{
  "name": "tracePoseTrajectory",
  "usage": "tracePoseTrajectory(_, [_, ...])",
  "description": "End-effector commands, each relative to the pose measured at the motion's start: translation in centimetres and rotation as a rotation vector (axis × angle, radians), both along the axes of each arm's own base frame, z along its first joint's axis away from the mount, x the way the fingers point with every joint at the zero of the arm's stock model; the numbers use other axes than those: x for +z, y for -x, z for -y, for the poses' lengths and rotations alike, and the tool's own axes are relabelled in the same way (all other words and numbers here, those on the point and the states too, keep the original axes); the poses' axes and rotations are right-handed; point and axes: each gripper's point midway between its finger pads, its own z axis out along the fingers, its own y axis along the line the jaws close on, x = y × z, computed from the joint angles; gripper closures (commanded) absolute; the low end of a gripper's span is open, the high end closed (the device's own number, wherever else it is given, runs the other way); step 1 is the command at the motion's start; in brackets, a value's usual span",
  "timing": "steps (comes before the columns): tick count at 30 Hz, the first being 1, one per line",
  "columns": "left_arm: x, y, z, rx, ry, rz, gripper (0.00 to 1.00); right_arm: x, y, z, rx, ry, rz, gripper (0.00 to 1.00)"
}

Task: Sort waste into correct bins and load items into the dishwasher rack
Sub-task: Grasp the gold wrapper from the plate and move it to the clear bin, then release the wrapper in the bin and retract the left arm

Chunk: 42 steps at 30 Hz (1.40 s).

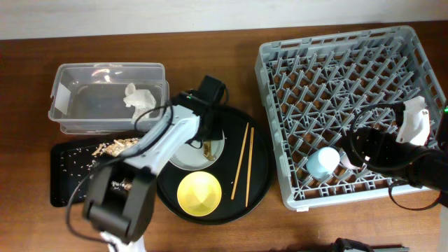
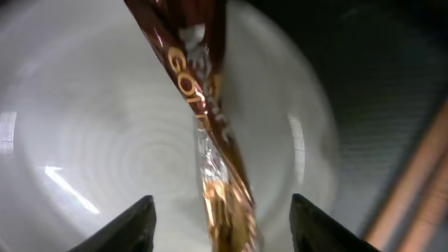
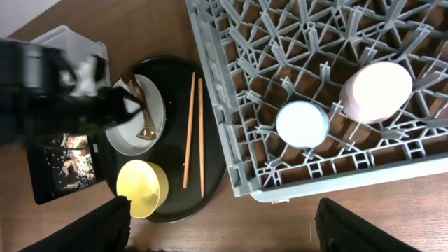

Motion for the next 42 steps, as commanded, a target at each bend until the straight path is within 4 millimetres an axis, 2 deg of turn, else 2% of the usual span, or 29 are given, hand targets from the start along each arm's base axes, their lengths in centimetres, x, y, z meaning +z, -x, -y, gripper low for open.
tracePoseTrajectory(1, [-3.4, 0.8, -0.6, -0.01, -0.055, -0.069, 0.58, 0.1, 0.0, 0.0, 0.001, -0.002, 0.004, 0.15])
tracePoseTrajectory(2, [-3.6, 0.9, -0.7, -0.01, -0.056, -0.075, 0.76, 0.1, 0.0, 0.0, 0.001, -0.002, 0.004, 0.15])
tracePoseTrajectory(4, [-3.2, 0.9, -0.5, -0.011, -0.044, -0.074, 1.0, 0.1, 0.0, 0.0, 0.001, -0.002, 0.005, 0.15])
tracePoseTrajectory(5, [-2.9, 0.9, -0.4, -0.011, -0.04, -0.073, 1.0, 0.1, 0.0, 0.0, 0.001, -0.002, 0.005, 0.15])
tracePoseTrajectory(7, [-0.9, 0.8, -0.2, -0.012, -0.024, -0.057, 1.0, 0.1, 0.0, 0.0, 0.001, -0.002, 0.005, 0.15])
tracePoseTrajectory(11, [5.2, 0.3, -0.4, -0.008, 0.007, 0.049, 1.0, 0.1, 0.0, 0.0, 0.001, -0.002, 0.005, 0.15])
tracePoseTrajectory(14, [10.3, 0.3, -2.0, 0.006, 0.022, 0.16, 1.0, 0.1, 0.0, 0.0, 0.001, -0.002, 0.004, 0.15])
tracePoseTrajectory(16, [12.2, 0.8, -3.2, 0.025, 0.032, 0.187, 1.0, 0.1, 0.0, 0.0, 0.001, -0.002, 0.004, 0.15])
tracePoseTrajectory(18, [14.2, 1.6, -5.9, 0.081, 0.019, 0.205, 1.0, 0.0, 0.1, 0.0, 0.001, -0.003, 0.001, 0.15])
tracePoseTrajectory(20, [14.9, 2.3, -8.4, 0.144, -0.004, 0.192, 1.0, 0.0, 0.2, -0.1, 0.001, -0.004, -0.005, 0.15])
tracePoseTrajectory(21, [14.8, 3.3, -11.3, 0.239, -0.039, 0.148, 1.0, -0.1, 0.3, -0.1, 0.001, -0.006, -0.011, 0.15])
tracePoseTrajectory(25, [13.5, 4.6, -16.1, 0.39, -0.066, 0.059, 1.0, -0.1, 0.4, -0.1, 0.016, 0.003, -0.008, 0.15])
tracePoseTrajectory(28, [13.3, 4.3, -18.0, 0.452, -0.065, 0.067, 1.0, -0.1, 0.3, -0.1, 0.016, 0.004, -0.006, 0.15])
tracePoseTrajectory(31, [13.5, 3.4, -18.9, 0.481, -0.06, 0.104, 1.0, -0.1, 0.3, -0.1, 0.015, 0.005, -0.003, 0.15])
tracePoseTrajectory(33, [13.5, 3.6, -19.6, 0.529, -0.063, 0.1, 1.0, -0.1, 0.3, -0.1, 0.016, 0.004, -0.004, 0.15])
tracePoseTrajectory(36, [13.0, 4.4, -21.9, 0.644, -0.114, 0.092, 1.0, -0.1, 0.3, -0.1, 0.016, 0.004, -0.005, 0.15])
tracePoseTrajectory(37, [12.9, 4.1, -22.2, 0.66, -0.105, 0.101, 1.0, -0.1, 0.3, -0.1, 0.015, 0.004, -0.005, 0.15])
tracePoseTrajectory(39, [13.2, 1.7, -21.6, 0.669, 0.009, 0.176, 1.0, 0.0, 0.2, 0.0, 0.016, 0.006, 0.002, 0.15])
tracePoseTrajectory(42, [14.9, -3.2, -20.5, 0.567, 0.114, 0.352, 1.0, 0.1, 0.0, 0.0, 0.015, 0.009, 0.012, 0.15])
